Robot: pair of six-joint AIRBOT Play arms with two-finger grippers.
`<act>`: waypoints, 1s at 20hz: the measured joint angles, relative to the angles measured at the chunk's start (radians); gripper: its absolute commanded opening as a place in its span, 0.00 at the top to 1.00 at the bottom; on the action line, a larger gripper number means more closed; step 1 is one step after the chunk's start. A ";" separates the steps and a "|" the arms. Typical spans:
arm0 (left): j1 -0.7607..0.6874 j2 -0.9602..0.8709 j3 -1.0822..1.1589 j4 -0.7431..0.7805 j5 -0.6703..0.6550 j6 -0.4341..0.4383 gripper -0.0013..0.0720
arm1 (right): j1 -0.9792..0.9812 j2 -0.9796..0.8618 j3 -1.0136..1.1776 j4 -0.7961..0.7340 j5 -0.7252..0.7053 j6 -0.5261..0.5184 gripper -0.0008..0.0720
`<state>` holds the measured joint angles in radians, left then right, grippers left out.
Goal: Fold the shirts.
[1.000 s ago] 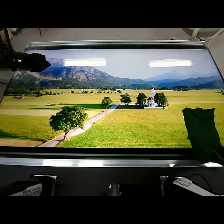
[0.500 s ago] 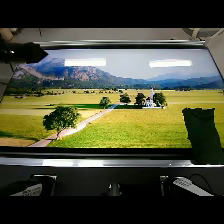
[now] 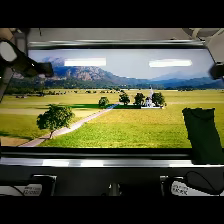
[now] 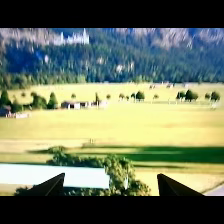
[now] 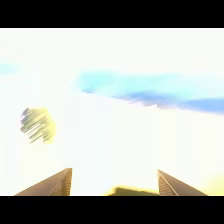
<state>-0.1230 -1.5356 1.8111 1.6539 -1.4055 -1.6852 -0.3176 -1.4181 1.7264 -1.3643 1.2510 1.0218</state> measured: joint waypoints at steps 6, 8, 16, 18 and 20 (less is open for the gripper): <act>-0.057 0.078 -0.211 0.016 0.060 -0.017 0.00 | 0.182 -0.129 0.015 -0.027 0.297 0.050 0.21; -0.064 0.091 -0.235 0.019 0.079 -0.019 0.00 | 0.198 -0.141 0.016 -0.027 0.345 0.064 0.21; -0.071 0.100 -0.262 0.021 0.103 -0.021 0.00 | 0.214 -0.152 0.017 -0.031 0.415 0.086 0.21; -0.072 0.100 -0.263 0.021 0.104 -0.021 0.00 | 0.214 -0.152 0.017 -0.032 0.417 0.088 0.21; -0.072 0.100 -0.264 0.021 0.104 -0.021 0.00 | 0.215 -0.152 0.017 -0.032 0.418 0.088 0.21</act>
<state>-0.1947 -1.4357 1.5471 1.6749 -1.3014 -1.7065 -0.1028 -1.5700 1.7432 -1.3960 1.6688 1.1099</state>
